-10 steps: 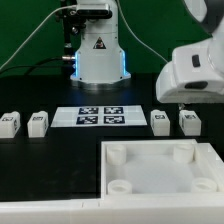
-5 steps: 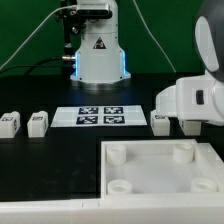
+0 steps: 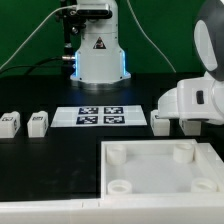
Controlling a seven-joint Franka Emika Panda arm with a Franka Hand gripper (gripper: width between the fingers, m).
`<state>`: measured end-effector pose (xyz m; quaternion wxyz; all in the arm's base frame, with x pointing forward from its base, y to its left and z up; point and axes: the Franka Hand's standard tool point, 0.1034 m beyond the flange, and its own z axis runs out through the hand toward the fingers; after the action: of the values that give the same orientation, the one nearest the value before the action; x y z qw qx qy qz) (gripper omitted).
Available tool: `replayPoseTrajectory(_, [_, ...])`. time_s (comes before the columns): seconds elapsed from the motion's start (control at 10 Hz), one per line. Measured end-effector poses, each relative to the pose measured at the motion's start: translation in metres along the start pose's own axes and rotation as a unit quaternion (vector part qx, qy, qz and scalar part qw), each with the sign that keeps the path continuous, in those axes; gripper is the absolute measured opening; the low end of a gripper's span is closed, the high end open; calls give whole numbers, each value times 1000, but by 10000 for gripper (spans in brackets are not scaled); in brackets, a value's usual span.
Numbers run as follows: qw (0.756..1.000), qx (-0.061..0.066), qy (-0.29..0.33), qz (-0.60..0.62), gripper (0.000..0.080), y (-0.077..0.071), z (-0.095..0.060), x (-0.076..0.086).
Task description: Assemble one leg
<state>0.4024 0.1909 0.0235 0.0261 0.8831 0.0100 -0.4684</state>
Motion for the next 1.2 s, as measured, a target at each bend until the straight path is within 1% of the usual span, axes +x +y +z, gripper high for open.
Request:
replayPoseTrajectory(0.1, [1000, -1, -1, 0, 649, 0, 2, 0])
replayPoseTrajectory(0.3, [1000, 4, 5, 2, 649, 1, 7, 8])
replayPoseTrajectory(0.4, [1000, 4, 5, 1, 649, 2, 9, 9])
replayPoseTrajectory(0.6, [1000, 4, 2, 2, 649, 6, 12, 10])
replayPoseTrajectory(0.9, [1000, 3, 1, 1, 649, 5, 13, 9])
replayPoseTrajectory(1.0, [1000, 3, 1, 1, 508, 5, 13, 9])
replayPoseTrajectory(1.1, [1000, 3, 1, 1, 508, 5, 13, 9])
replayPoseTrajectory(1.2, [1000, 3, 1, 1, 371, 5, 13, 9])
